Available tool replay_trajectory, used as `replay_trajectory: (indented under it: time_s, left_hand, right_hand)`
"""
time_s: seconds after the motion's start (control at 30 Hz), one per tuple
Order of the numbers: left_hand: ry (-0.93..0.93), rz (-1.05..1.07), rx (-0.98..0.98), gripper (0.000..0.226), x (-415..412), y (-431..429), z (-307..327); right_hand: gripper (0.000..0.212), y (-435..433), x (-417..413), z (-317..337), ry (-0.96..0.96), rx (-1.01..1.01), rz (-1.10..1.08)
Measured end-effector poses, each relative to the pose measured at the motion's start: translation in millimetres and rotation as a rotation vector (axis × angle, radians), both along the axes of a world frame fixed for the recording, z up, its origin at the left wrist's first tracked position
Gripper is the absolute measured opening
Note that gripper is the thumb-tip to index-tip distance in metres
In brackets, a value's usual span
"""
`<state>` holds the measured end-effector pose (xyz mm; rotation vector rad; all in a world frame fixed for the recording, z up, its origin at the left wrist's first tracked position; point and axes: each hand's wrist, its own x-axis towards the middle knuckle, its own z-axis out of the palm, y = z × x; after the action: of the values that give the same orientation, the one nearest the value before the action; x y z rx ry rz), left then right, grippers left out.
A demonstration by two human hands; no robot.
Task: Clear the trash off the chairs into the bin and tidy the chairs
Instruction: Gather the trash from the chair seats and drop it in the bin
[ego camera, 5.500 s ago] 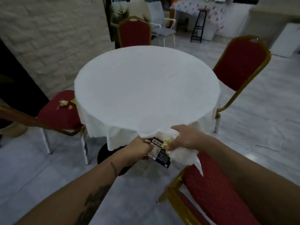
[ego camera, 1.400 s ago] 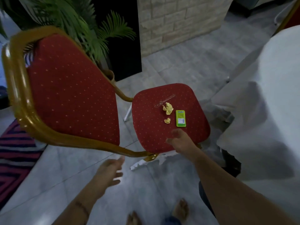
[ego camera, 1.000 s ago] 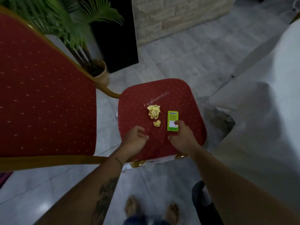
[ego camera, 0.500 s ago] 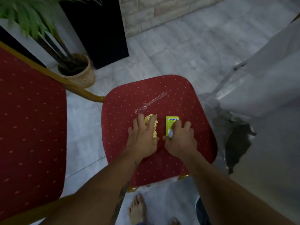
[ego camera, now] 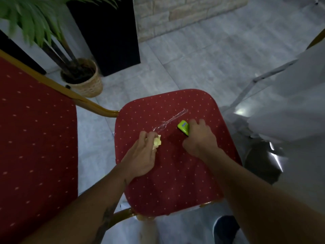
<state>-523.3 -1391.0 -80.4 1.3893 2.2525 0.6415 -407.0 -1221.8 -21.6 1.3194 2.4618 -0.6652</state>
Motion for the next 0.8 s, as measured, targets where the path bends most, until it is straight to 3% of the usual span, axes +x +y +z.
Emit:
replay_trajectory:
  time_s: [0.1,0.2,0.27,0.43,0.6,0.8]
  left_hand:
    - [-0.077,0.070,0.062,0.045,-1,-5,4]
    - [-0.081,0.228,0.084,0.057,1,-18,2]
    - [-0.108,0.353,0.089,0.062,6,-27,-1]
    - [-0.134,0.457,0.050,0.045,22,-45,-3]
    - [-0.246,0.579,-0.011,0.036,44,-60,7]
    - [-0.370,0.622,-0.089,0.020,60,-88,21]
  right_hand:
    - [0.065,3,-30,-5,0.057,0.088,0.257]
    - [0.075,0,-44,-18,-0.033,0.092,0.400]
    - [0.066,-8,-41,-29,-0.116,0.173,0.387]
    - [0.042,-27,-25,-37,-0.213,0.354,0.353]
    - [0.035,-52,-3,-34,-0.237,0.227,0.366]
    - [0.035,-89,14,-20,-0.105,-0.074,0.122]
